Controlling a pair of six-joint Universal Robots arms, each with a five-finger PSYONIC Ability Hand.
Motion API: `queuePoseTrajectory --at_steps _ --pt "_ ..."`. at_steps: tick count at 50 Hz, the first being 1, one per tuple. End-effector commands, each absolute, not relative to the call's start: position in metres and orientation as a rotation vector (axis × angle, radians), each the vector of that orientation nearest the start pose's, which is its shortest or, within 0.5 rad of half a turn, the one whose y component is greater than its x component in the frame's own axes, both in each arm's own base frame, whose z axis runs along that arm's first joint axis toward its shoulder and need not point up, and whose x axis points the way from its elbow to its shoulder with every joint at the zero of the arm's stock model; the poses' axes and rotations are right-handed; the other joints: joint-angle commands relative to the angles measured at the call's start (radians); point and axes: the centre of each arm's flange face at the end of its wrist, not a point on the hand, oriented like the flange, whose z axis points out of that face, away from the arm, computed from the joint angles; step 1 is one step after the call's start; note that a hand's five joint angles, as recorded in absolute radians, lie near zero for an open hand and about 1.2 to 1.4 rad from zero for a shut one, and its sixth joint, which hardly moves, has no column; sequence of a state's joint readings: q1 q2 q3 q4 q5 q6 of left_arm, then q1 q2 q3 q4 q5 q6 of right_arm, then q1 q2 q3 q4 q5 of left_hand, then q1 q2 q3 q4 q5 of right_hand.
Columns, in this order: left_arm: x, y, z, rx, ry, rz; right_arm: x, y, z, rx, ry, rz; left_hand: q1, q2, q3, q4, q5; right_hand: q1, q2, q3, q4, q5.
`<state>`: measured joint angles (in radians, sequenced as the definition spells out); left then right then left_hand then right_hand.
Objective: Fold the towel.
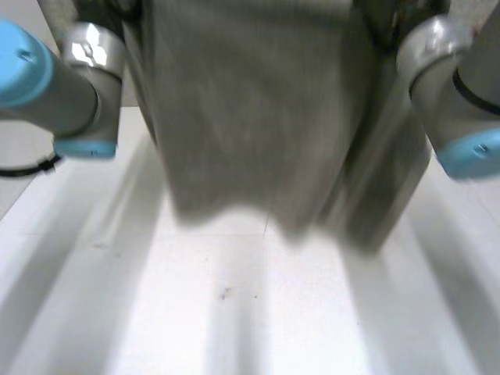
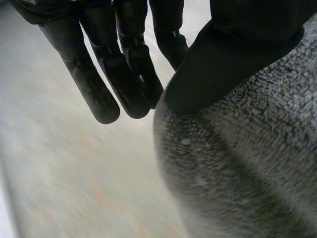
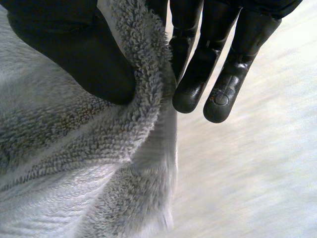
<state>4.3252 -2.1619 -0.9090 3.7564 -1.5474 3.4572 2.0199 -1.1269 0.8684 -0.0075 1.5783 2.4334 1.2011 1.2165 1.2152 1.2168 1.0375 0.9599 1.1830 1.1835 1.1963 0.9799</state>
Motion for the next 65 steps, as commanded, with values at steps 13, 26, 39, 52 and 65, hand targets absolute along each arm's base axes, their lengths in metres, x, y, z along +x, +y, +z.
queuePoseTrajectory --at_steps 13,26,39,52,65 --pt "-0.291 -0.374 0.306 0.531 1.410 -2.852 0.315 -0.319 0.322 -1.065 1.627 -2.703 0.195 0.180 0.181 0.180 0.184 0.436 0.213 0.213 0.200 0.242" --pt "-0.286 -0.336 0.125 1.095 1.980 -2.212 0.314 -0.324 0.168 -1.381 2.086 -2.140 0.195 0.180 0.181 0.180 0.184 0.436 0.213 0.213 0.200 0.242" --pt "-0.275 -0.311 0.123 1.220 1.967 -2.054 0.293 -0.304 0.158 -1.269 2.251 -1.913 0.195 0.180 0.181 0.180 0.184 -0.157 -0.380 -0.381 -0.394 -0.352" --pt "-0.262 -0.308 0.146 1.165 1.932 -2.082 0.245 -0.337 0.161 -0.764 2.358 -1.781 0.195 0.180 0.181 0.180 0.184 -0.311 -0.534 -0.535 -0.548 -0.506" --pt "-0.260 -0.306 0.146 1.165 1.948 -2.069 0.234 -0.335 0.142 -0.946 2.346 -1.715 0.195 0.180 0.181 0.180 0.184 -0.437 -0.661 -0.661 -0.674 -0.632"
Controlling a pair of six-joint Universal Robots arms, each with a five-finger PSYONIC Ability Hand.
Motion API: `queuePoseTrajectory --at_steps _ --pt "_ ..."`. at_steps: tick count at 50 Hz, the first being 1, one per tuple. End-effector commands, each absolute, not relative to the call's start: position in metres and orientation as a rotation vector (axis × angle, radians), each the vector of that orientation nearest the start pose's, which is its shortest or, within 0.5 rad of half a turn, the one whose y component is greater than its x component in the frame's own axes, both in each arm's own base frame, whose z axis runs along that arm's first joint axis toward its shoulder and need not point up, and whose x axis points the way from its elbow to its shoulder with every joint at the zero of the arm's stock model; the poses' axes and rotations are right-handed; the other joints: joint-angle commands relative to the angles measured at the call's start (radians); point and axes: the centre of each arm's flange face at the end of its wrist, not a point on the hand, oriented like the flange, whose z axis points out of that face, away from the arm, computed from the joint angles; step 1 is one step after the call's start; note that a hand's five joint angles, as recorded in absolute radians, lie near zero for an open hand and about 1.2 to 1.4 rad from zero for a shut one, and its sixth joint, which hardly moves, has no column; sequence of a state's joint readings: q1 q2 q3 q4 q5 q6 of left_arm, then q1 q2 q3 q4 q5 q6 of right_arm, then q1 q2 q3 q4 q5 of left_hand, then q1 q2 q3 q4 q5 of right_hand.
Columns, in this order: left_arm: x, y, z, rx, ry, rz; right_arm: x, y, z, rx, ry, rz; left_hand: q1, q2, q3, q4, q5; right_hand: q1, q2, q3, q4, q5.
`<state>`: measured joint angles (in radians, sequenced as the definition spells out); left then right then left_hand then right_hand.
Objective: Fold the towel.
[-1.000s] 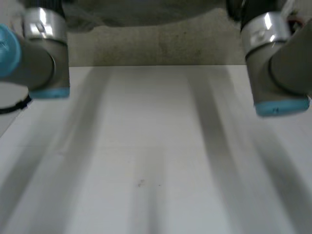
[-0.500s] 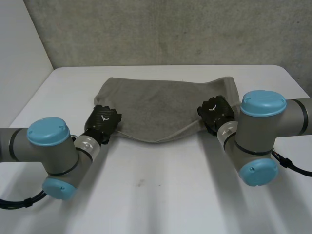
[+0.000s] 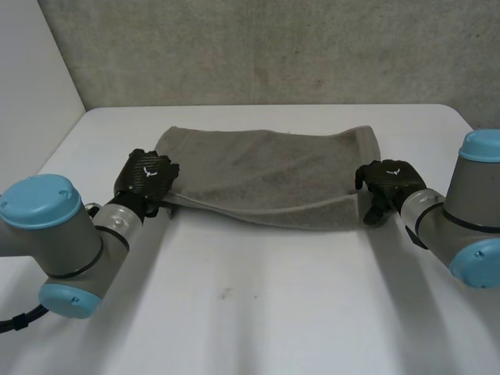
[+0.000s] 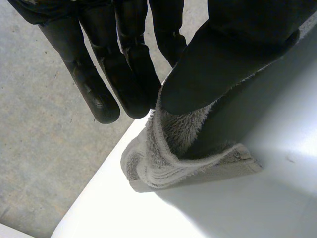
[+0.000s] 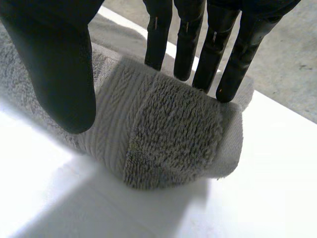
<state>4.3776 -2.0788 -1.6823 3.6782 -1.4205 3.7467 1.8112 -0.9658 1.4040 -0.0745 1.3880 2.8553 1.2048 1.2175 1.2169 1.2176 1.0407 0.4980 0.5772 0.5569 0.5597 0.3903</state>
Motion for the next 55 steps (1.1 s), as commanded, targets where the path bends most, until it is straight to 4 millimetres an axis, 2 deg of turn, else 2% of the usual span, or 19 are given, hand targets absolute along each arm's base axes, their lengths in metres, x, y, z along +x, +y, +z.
queuePoseTrajectory --at_steps 1,7,9,15,17,22,26,30,32,34,38,43,44,45,46,47,53,54,55 --pt "-0.260 -0.306 0.146 1.165 1.948 -2.069 0.234 -0.334 0.141 -0.987 2.347 -1.720 0.191 0.179 0.179 0.179 0.181 0.024 -0.055 -0.034 -0.037 -0.042" --pt "-0.260 -0.306 0.146 1.166 1.952 -2.066 0.234 -0.332 0.137 -1.137 2.341 -1.747 0.191 0.179 0.179 0.179 0.181 0.066 -0.014 0.007 0.004 -0.001" --pt "-0.260 -0.305 0.145 1.167 1.953 -2.065 0.237 -0.333 0.137 -1.216 2.305 -1.802 0.191 0.179 0.179 0.179 0.181 0.051 -0.028 -0.008 -0.011 -0.016" --pt "-0.260 -0.305 0.144 1.168 1.956 -2.062 0.239 -0.337 0.140 -1.309 2.253 -1.911 0.191 0.179 0.179 0.179 0.181 0.066 -0.014 0.007 0.004 -0.001" --pt "-0.260 -0.305 0.144 1.169 1.958 -2.060 0.240 -0.337 0.145 -1.327 2.236 -1.941 0.191 0.179 0.179 0.179 0.181 0.095 0.016 0.036 0.033 0.028" --pt "-0.259 -0.303 0.140 1.174 1.971 -2.048 0.240 -0.338 0.172 -1.300 2.183 -2.042 0.191 0.179 0.179 0.179 0.181 0.034 -0.046 -0.025 -0.028 -0.033" --pt "-0.259 -0.302 0.139 1.175 1.974 -2.044 0.240 -0.337 0.176 -1.297 2.175 -2.051 0.191 0.179 0.179 0.179 0.181 0.030 -0.049 -0.029 -0.031 -0.037" --pt "-0.259 -0.302 0.139 1.176 1.976 -2.043 0.240 -0.337 0.169 -1.307 2.193 -2.021 0.191 0.179 0.179 0.179 0.181 0.030 -0.049 -0.029 -0.031 -0.037" --pt "-0.259 -0.302 0.139 1.176 1.976 -2.043 0.241 -0.338 0.151 -1.327 2.226 -1.959 0.191 0.179 0.179 0.179 0.181 0.030 -0.049 -0.029 -0.031 -0.037" --pt "-0.259 -0.302 0.139 1.178 1.975 -2.043 0.241 -0.338 0.144 -1.333 2.238 -1.936 0.191 0.179 0.179 0.179 0.181 0.030 -0.049 -0.029 -0.031 -0.037" --pt "-0.259 -0.301 0.138 1.179 1.979 -2.040 0.241 -0.339 0.137 -1.336 2.251 -1.915 0.191 0.179 0.179 0.179 0.181 0.048 -0.031 -0.011 -0.014 -0.019" --pt "-0.259 -0.301 0.138 1.180 1.980 -2.039 0.242 -0.343 0.138 -1.319 2.242 -1.930 0.191 0.179 0.179 0.179 0.181 0.168 0.089 0.109 0.107 0.101" --pt "-0.259 -0.301 0.138 1.180 1.980 -2.039 0.243 -0.344 0.140 -1.315 2.236 -1.940 0.191 0.179 0.179 0.179 0.181 0.293 0.214 0.234 0.232 0.226" --pt "-0.259 -0.301 0.137 1.179 1.982 -2.036 0.243 -0.346 0.141 -1.308 2.233 -1.948 0.191 0.179 0.179 0.179 0.181 0.562 0.483 0.503 0.500 0.495" --pt "-0.259 -0.301 0.137 1.181 1.982 -2.037 0.243 -0.346 0.141 -1.308 2.233 -1.948 0.191 0.179 0.179 0.179 0.181 0.565 0.485 0.506 0.503 0.498" --pt "-0.259 -0.301 0.137 1.181 1.982 -2.037 0.244 -0.348 0.142 -1.281 2.232 -1.950 0.191 0.179 0.179 0.179 0.181 0.895 0.816 0.836 0.833 0.828" --pt "-0.259 -0.302 0.128 1.189 1.998 -2.019 0.239 -0.352 0.158 -1.085 2.239 -1.956 0.191 0.179 0.179 0.179 0.181 0.898 0.819 0.839 0.837 0.831" --pt "-0.259 -0.303 0.124 1.192 2.006 -2.011 0.239 -0.352 0.158 -1.084 2.240 -1.956 0.032 0.019 0.020 0.019 0.022 0.898 0.819 0.839 0.837 0.831" --pt "-0.259 -0.303 0.124 1.192 2.006 -2.011 0.237 -0.350 0.165 -1.024 2.244 -1.951 0.030 0.018 0.018 0.018 0.020 0.898 0.819 0.839 0.837 0.831"
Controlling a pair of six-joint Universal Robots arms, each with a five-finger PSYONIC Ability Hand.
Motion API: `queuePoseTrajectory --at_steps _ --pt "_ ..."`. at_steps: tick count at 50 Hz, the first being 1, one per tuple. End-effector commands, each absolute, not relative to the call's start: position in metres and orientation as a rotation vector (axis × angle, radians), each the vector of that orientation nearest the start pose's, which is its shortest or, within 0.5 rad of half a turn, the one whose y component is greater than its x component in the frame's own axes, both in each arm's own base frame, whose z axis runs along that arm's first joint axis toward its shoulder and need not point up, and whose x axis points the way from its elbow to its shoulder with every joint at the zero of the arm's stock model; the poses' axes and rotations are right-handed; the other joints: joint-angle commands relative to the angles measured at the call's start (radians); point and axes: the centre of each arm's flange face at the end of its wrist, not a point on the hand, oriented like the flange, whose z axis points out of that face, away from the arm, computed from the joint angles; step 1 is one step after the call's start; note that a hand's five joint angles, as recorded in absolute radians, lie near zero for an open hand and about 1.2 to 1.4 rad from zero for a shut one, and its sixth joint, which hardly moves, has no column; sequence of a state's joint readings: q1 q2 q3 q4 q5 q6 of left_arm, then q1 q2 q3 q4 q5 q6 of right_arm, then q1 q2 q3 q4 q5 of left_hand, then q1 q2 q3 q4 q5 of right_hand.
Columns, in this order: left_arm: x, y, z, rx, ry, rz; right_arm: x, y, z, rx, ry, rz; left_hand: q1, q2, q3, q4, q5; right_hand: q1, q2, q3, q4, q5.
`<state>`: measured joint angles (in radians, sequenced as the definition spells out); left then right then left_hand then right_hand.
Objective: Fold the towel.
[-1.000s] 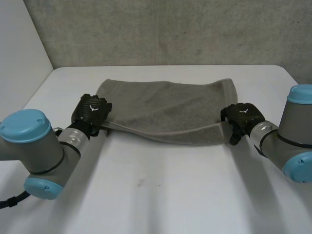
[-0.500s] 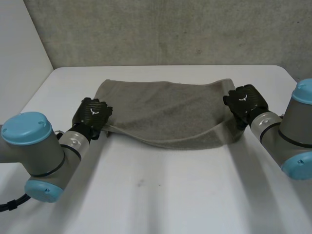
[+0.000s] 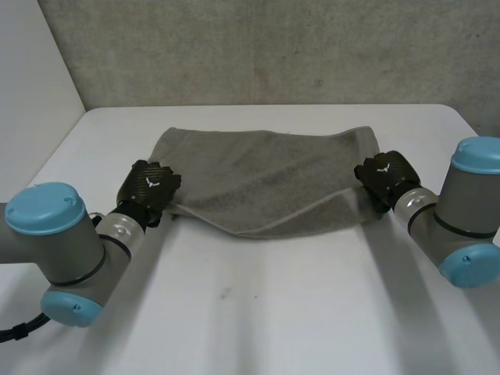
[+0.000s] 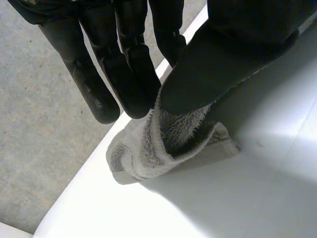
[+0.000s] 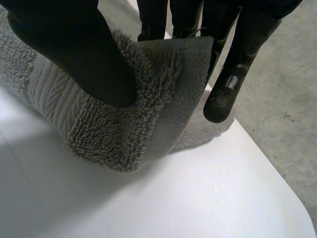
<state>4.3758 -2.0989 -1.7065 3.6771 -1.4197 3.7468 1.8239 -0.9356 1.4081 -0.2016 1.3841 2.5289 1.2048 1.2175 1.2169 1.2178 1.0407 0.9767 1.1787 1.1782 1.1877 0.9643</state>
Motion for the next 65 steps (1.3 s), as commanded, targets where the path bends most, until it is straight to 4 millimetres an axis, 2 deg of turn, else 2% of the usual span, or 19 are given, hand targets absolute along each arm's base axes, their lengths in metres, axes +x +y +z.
queuePoseTrajectory --at_steps 1,2,4,12,18,22,25,26,27,30,32,37,41,46,49,51,54,60,65 --pt "-0.259 -0.304 0.120 1.193 2.012 -2.004 0.235 -0.346 0.172 -0.976 2.252 -1.938 -0.257 -0.270 -0.269 -0.270 -0.268 0.420 0.218 0.218 0.209 0.257" --pt "-0.259 -0.306 0.117 1.193 2.020 -1.997 0.235 -0.346 0.172 -0.976 2.252 -1.938 -0.435 -0.447 -0.447 -0.448 -0.445 0.420 0.218 0.218 0.209 0.257" --pt "-0.258 -0.308 0.116 1.185 2.022 -1.995 0.229 -0.339 0.177 -0.922 2.290 -1.886 -0.468 -0.481 -0.481 -0.481 -0.479 0.420 0.218 0.218 0.209 0.257" --pt "-0.243 -0.329 0.113 1.111 2.024 -1.980 0.201 -0.332 0.186 -0.841 2.354 -1.869 -0.469 -0.481 -0.481 -0.482 -0.479 0.420 0.218 0.218 0.209 0.257" --pt "-0.233 -0.343 0.112 1.055 2.037 -1.977 0.196 -0.328 0.185 -0.815 2.368 -1.850 -0.454 -0.467 -0.466 -0.467 -0.464 0.420 0.218 0.218 0.209 0.257" --pt "-0.232 -0.342 0.113 1.027 2.069 -1.990 0.192 -0.327 0.191 -0.680 2.349 -1.843 -0.454 -0.467 -0.466 -0.467 -0.464 0.420 0.218 0.218 0.209 0.257" --pt "-0.232 -0.341 0.121 0.977 2.105 -2.028 0.188 -0.329 0.201 -0.565 2.321 -1.853 -0.454 -0.467 -0.466 -0.467 -0.464 0.420 0.218 0.218 0.209 0.257" --pt "-0.232 -0.342 0.130 0.945 2.107 -2.065 0.187 -0.329 0.206 -0.527 2.306 -1.861 -0.457 -0.470 -0.469 -0.470 -0.467 0.420 0.218 0.218 0.209 0.257" --pt "-0.233 -0.341 0.141 0.912 2.111 -2.108 0.187 -0.329 0.206 -0.526 2.306 -1.861 -0.454 -0.467 -0.466 -0.467 -0.464 0.420 0.218 0.218 0.209 0.257" --pt "-0.233 -0.341 0.151 0.881 2.119 -2.153 0.186 -0.329 0.218 -0.479 2.280 -1.881 -0.445 -0.458 -0.457 -0.458 -0.456 0.420 0.218 0.218 0.209 0.257" --pt "-0.235 -0.337 0.173 0.840 2.144 -2.238 0.186 -0.329 0.225 -0.466 2.261 -1.902 -0.384 -0.397 -0.396 -0.397 -0.394 0.420 0.218 0.218 0.209 0.257" --pt "-0.234 -0.333 0.193 0.813 2.215 -2.294 0.186 -0.321 0.258 -0.462 2.170 -2.009 -0.363 -0.376 -0.375 -0.376 -0.373 0.420 0.218 0.218 0.209 0.257" --pt "-0.234 -0.325 0.189 0.816 2.326 -2.245 0.186 -0.320 0.268 -0.463 2.148 -2.035 -0.401 -0.414 -0.413 -0.414 -0.412 0.420 0.218 0.218 0.209 0.257" --pt "-0.235 -0.301 0.164 0.802 2.605 -2.008 0.188 -0.316 0.288 -0.466 2.099 -2.084 -0.694 -0.707 -0.706 -0.707 -0.705 0.420 0.218 0.218 0.209 0.257" --pt "-0.236 -0.294 0.157 0.789 2.677 -1.943 0.191 -0.314 0.299 -0.471 2.070 -2.108 -0.742 -0.754 -0.754 -0.755 -0.752 0.420 0.218 0.218 0.209 0.257" --pt "-0.241 -0.282 0.144 0.768 2.787 -1.861 0.194 -0.312 0.303 -0.478 2.056 -2.110 -0.934 -0.947 -0.946 -0.947 -0.945 0.420 0.218 0.218 0.209 0.257" --pt "-0.246 -0.277 0.136 0.720 2.858 -1.826 0.204 -0.306 0.312 -0.504 2.024 -2.107 -0.965 -0.978 -0.977 -0.978 -0.975 0.420 0.218 0.218 0.209 0.257" --pt "-0.250 -0.281 0.126 0.654 2.877 -1.828 0.221 -0.293 0.330 -0.538 1.975 -2.080 -0.950 -0.963 -0.962 -0.963 -0.961 0.420 0.218 0.218 0.209 0.257" --pt "-0.267 -0.294 0.127 0.608 2.746 -2.019 0.225 -0.284 0.345 -0.527 1.929 -2.089 -0.909 -0.922 -0.921 -0.922 -0.920 0.420 0.218 0.218 0.209 0.257"
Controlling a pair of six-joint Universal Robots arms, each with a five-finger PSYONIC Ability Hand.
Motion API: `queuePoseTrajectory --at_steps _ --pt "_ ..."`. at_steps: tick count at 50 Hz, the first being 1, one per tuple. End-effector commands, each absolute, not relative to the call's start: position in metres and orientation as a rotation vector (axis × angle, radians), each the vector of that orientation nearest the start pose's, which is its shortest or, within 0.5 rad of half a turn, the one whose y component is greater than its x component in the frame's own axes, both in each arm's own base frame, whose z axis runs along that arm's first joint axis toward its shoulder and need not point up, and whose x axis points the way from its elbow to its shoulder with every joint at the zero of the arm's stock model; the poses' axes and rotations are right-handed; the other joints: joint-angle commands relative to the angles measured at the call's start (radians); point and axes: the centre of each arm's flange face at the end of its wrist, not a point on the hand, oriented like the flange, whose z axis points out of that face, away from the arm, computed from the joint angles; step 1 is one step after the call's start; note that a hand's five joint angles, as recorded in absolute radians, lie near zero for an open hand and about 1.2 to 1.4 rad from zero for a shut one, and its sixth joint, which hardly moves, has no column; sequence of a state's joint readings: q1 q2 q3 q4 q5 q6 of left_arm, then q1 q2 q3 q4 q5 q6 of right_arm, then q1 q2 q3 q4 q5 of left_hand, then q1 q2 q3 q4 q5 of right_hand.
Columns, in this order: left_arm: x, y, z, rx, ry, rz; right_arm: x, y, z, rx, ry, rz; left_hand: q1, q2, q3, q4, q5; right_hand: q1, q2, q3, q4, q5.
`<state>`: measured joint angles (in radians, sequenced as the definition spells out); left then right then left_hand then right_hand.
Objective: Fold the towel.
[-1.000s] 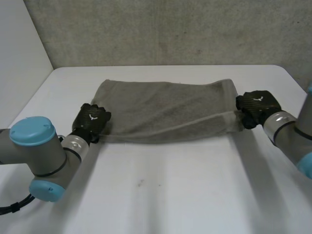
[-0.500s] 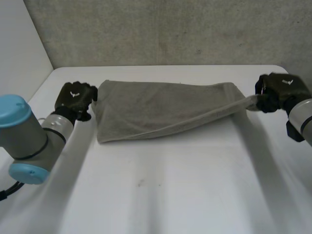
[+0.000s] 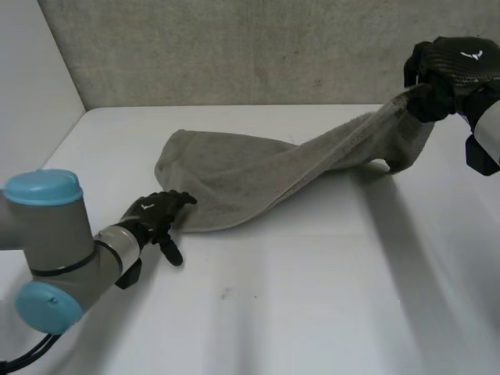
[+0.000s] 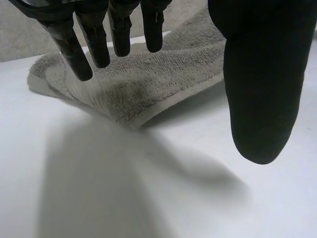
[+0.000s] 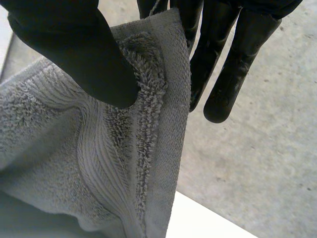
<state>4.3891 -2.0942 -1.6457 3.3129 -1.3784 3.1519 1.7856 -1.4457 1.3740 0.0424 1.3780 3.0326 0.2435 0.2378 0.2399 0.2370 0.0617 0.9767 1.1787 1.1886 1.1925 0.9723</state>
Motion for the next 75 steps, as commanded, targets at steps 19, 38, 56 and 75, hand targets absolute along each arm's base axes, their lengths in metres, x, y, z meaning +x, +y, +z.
queuePoseTrajectory --at_steps 19,38,56,75 --pt "-0.294 -0.294 0.107 0.666 2.717 -2.067 0.223 -0.276 0.378 -0.481 1.832 -2.177 0.390 0.396 0.393 0.396 0.397 0.420 0.218 0.208 0.204 0.249" --pt "-0.302 -0.333 0.110 0.502 2.495 -2.297 0.214 -0.255 0.412 -0.417 1.716 -2.241 1.153 1.158 1.156 1.159 1.160 0.420 0.218 0.208 0.204 0.249" --pt "-0.231 -0.334 0.278 0.642 1.790 -2.450 0.221 -0.287 0.332 -0.840 2.109 -2.101 1.153 1.158 1.156 1.159 1.160 0.420 0.218 0.208 0.204 0.249" --pt "-0.197 -0.261 0.189 1.508 2.271 -1.390 0.214 -0.248 0.221 -1.689 2.432 -1.403 1.153 1.158 1.156 1.159 1.160 0.420 0.218 0.208 0.204 0.249"
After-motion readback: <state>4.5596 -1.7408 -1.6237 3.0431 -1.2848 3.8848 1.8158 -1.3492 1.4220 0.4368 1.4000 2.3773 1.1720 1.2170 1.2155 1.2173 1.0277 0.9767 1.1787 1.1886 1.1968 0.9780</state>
